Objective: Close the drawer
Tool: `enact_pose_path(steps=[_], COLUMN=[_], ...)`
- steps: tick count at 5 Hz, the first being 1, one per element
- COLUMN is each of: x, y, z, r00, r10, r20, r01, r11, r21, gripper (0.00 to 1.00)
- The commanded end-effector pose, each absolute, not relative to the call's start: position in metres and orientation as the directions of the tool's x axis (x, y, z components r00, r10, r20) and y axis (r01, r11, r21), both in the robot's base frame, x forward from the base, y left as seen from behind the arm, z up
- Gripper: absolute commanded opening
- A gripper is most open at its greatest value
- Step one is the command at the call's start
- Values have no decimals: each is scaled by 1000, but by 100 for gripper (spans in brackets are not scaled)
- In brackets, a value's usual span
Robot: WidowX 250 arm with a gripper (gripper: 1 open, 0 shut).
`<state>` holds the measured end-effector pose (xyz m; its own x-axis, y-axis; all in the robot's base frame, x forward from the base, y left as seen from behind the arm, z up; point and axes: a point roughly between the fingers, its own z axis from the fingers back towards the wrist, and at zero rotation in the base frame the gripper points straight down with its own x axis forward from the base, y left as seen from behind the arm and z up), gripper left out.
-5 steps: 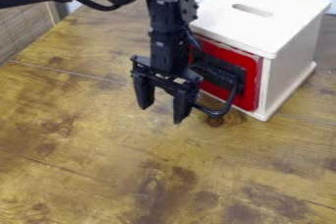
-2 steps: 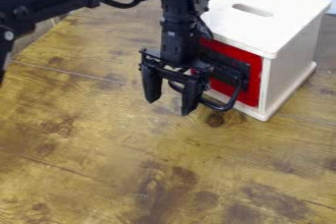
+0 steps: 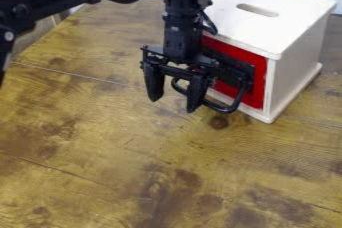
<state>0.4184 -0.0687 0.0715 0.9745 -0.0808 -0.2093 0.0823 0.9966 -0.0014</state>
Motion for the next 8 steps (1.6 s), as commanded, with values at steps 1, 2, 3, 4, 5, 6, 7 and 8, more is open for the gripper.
enact_pose_path(steps=[1, 2, 3, 4, 5, 6, 7, 8], x=[422, 418, 412, 403, 387, 379, 368, 362], y=[-92, -110, -128, -120, -104, -81, -68, -61], z=[93, 105, 123, 151, 177, 169, 167, 159], r00=[990, 993, 995, 996, 999, 998, 998, 999], r10=[-61, -18, 19, 14, 32, 53, 65, 31], r20=[-128, -120, -102, -87, -31, -27, -14, 14], r01=[59, 17, -21, -18, -35, -56, -66, -30], r11=[998, 1000, 1000, 998, 995, 993, 995, 999], r21=[-19, -12, -15, -52, -97, -102, -75, -45], gripper=[100, 100, 100, 100, 100, 100, 100, 100])
